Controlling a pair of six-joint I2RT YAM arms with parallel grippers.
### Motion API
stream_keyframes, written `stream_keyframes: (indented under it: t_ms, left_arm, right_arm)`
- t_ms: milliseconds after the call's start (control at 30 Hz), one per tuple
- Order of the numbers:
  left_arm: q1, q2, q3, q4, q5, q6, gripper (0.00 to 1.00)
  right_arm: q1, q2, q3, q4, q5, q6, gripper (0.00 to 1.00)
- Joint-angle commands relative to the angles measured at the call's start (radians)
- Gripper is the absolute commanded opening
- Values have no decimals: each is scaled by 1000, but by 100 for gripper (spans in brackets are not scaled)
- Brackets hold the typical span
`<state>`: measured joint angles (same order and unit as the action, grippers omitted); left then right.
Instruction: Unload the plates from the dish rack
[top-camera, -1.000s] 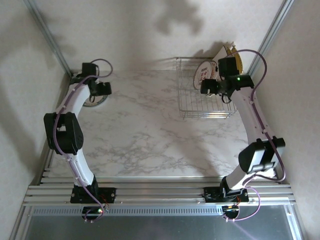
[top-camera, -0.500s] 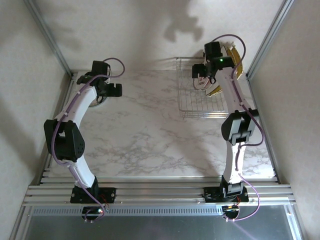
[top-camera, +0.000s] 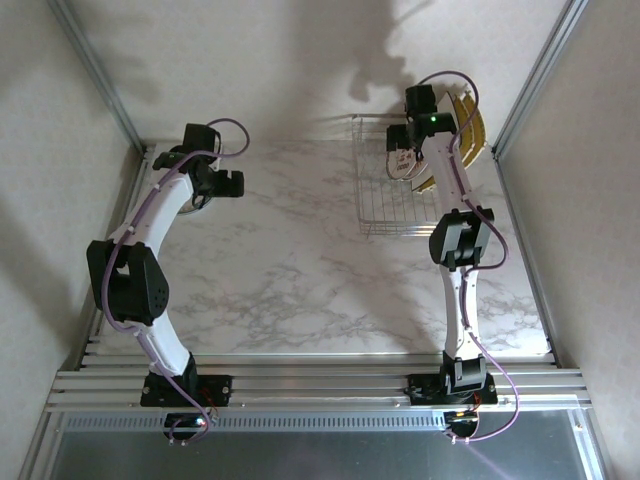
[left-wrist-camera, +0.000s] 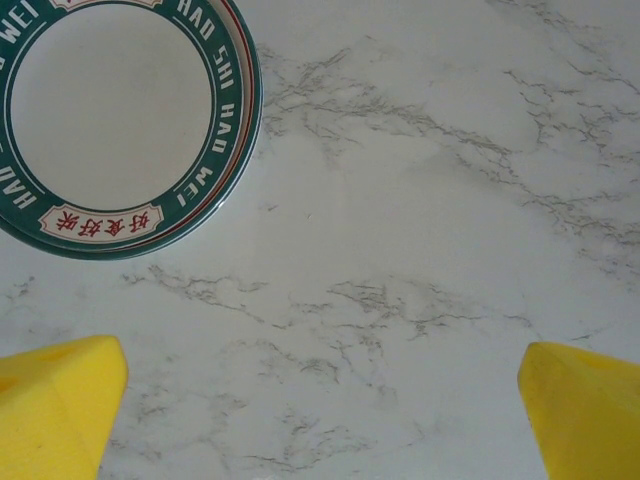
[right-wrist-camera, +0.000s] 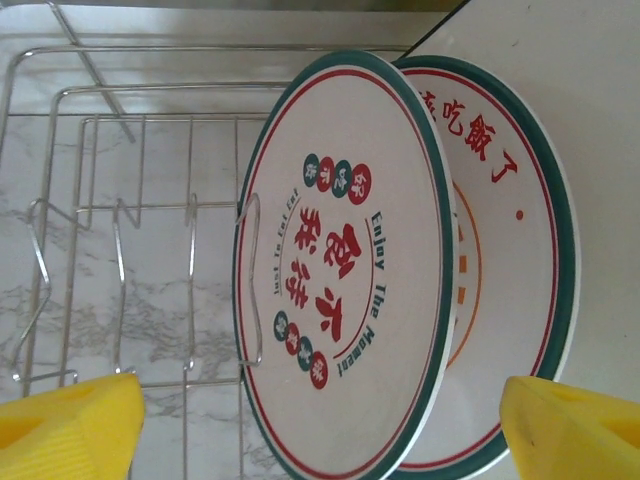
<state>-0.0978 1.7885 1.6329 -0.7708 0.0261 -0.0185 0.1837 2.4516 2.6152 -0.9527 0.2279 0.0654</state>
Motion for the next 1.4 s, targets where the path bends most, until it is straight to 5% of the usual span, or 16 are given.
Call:
stream_keyframes:
  t_ms: [0, 533, 733, 833, 1133, 1367]
  left_arm:
    - [-9, -16, 40, -48, -2, 8, 100]
    - [0, 24, 99, -76, -3, 12, 100]
    - [0, 25, 97, -78, -1, 14, 100]
    - [0, 26, 97, -80, -5, 12, 100]
    - [0, -10, 80, -87, -1, -3, 100]
    - [0, -18, 44, -68, 3, -8, 100]
  right_arm:
    - [-12, 33, 36, 29, 1, 0, 89]
    - [-18, 118, 97, 91, -38, 31, 57]
    - [-18, 119, 95, 101, -32, 42, 41]
    - [-15, 117, 94, 98, -29, 51, 22]
    - [-4, 109, 86, 97, -7, 57, 0]
    - [5, 65, 72, 91, 10, 83, 0]
